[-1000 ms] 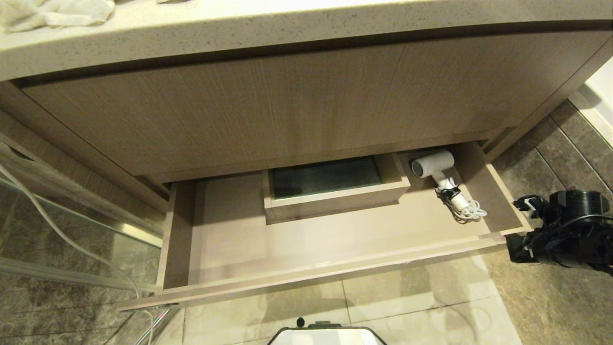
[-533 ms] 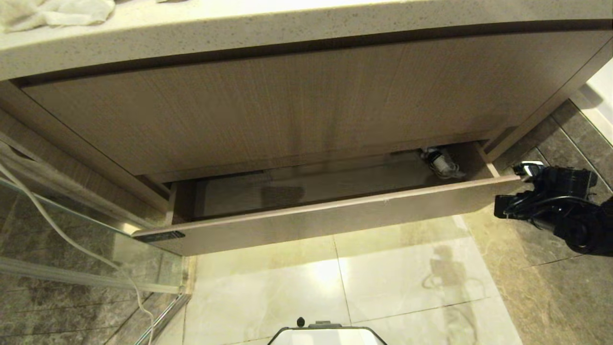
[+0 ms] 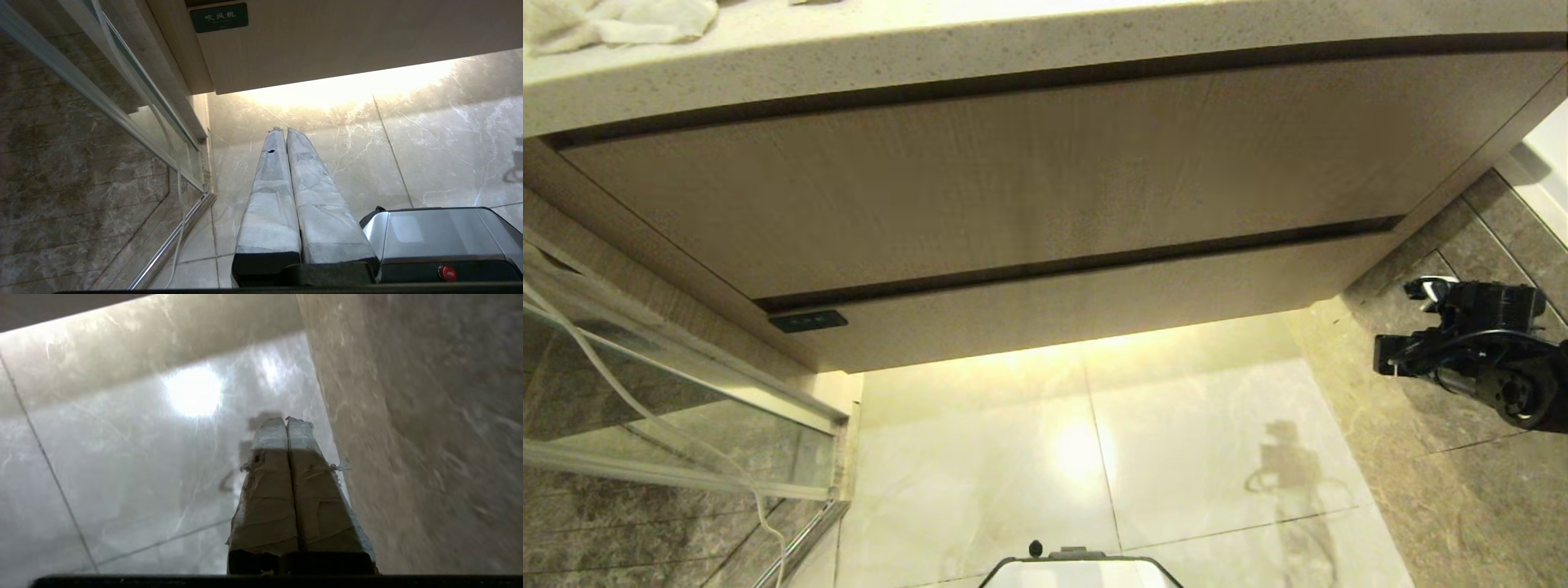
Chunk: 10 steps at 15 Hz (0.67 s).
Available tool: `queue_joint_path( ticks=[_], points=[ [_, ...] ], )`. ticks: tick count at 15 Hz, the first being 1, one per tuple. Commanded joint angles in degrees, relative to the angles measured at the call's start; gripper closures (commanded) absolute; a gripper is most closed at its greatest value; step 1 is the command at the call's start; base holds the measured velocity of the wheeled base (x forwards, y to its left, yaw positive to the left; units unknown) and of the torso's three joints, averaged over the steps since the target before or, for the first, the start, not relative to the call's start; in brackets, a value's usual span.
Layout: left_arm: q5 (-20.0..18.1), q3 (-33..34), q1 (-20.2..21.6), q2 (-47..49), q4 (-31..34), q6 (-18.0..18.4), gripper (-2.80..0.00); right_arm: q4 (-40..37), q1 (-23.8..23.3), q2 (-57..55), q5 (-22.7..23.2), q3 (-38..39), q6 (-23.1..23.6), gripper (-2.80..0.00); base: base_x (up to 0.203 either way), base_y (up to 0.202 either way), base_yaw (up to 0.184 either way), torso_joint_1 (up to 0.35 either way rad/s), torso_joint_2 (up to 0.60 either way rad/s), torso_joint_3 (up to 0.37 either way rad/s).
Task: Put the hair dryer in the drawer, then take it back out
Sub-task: Close the drawer
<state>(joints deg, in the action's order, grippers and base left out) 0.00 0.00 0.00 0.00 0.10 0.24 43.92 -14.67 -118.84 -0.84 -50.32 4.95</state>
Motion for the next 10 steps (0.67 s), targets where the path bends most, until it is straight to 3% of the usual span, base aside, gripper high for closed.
queue_joint_path(
  ticks=[1, 6, 10],
  points=[
    [0.0, 0.1, 0.0, 0.0, 0.0, 0.0, 0.00, -5.4, -0.1, 11.3, -0.1, 2.9, 0.0, 0.00, 0.000, 0.000, 0.000, 0.000, 0.00, 0.000],
    [0.0, 0.1, 0.0, 0.0, 0.0, 0.0, 0.00, -18.1, -0.1, 40.2, -0.3, 15.9, 0.0, 0.00, 0.000, 0.000, 0.000, 0.000, 0.00, 0.000],
    [0.0, 0.1, 0.0, 0.0, 0.0, 0.0, 0.00, -33.7, 0.4, 69.4, -3.1, 26.2, -1.5, 0.00, 0.000, 0.000, 0.000, 0.000, 0.00, 0.000]
  ],
)
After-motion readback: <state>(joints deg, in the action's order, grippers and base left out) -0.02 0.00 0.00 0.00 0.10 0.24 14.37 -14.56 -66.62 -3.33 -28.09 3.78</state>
